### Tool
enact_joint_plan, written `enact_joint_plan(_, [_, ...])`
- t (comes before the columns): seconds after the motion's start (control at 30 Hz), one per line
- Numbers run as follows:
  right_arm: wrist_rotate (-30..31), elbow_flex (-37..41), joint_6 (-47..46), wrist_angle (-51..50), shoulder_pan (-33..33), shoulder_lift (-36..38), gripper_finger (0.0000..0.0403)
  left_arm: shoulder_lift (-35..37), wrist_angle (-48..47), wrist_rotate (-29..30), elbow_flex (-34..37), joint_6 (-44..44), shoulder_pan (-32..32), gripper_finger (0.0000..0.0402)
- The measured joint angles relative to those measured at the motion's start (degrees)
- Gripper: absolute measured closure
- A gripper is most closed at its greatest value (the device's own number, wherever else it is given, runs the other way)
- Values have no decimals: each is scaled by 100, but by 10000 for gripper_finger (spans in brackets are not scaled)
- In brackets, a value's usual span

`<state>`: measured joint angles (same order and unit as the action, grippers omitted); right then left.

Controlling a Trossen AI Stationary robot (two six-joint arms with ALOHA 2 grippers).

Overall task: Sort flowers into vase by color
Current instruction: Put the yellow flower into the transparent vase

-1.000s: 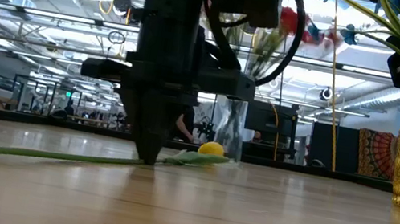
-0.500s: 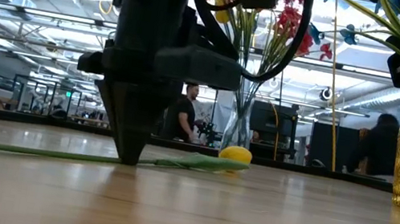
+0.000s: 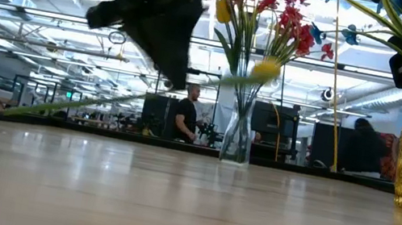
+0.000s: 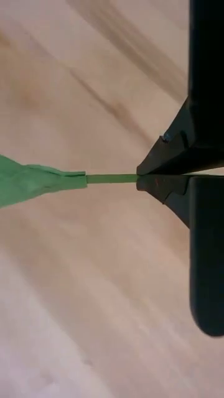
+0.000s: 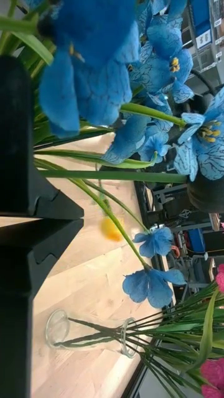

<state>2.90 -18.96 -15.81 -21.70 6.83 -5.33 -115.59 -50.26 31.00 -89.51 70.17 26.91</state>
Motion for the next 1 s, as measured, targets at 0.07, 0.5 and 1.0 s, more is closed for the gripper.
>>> enact_joint_plan(0.07, [0, 0, 0, -8, -1, 1, 403, 316, 453, 352, 395, -8, 37, 401])
enact_joint_plan(0.5, [0, 1, 0, 0, 0, -2, 403, 1809, 8725, 993, 4804, -3310, -215, 401])
enact_joint_plan(1.0, [0, 2, 0, -43, -2, -8, 403, 1730, 10481, -1969, 4499, -8236, -1285, 401])
